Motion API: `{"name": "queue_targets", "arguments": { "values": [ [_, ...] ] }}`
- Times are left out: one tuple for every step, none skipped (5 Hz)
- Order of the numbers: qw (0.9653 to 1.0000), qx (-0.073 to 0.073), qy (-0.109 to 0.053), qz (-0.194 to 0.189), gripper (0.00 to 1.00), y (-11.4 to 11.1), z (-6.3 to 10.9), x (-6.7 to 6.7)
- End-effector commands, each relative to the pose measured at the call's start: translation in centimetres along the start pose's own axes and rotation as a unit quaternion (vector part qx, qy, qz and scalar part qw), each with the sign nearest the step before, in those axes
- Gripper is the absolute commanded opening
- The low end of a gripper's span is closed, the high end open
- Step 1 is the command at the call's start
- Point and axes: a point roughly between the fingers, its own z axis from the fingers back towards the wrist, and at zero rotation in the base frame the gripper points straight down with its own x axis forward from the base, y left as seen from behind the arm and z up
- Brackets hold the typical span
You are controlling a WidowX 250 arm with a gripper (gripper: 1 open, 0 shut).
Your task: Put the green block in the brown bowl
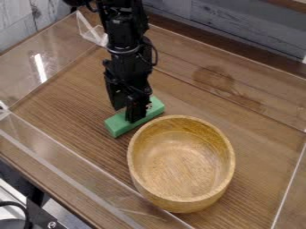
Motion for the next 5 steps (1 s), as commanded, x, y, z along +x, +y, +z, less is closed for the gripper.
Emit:
{"name": "queue_targets", "arguments": {
  "values": [
    [0.9997, 0.013, -0.019, 0.004, 0.00, 0.79, 1.01, 0.67],
    [0.9997, 0.014, -0.019, 0.001, 1.00, 0.98, 0.96, 0.85],
    [0.9997, 0.015, -0.019, -0.001, 0.00, 1.14, 0.95, 1.03],
    [0.9997, 0.014, -0.020, -0.002, 1.00, 1.09, 0.62, 1.03],
    [0.9997, 0.014, -0.020, -0.003, 1.00, 1.06, 0.29, 1.01]
  ]
}}
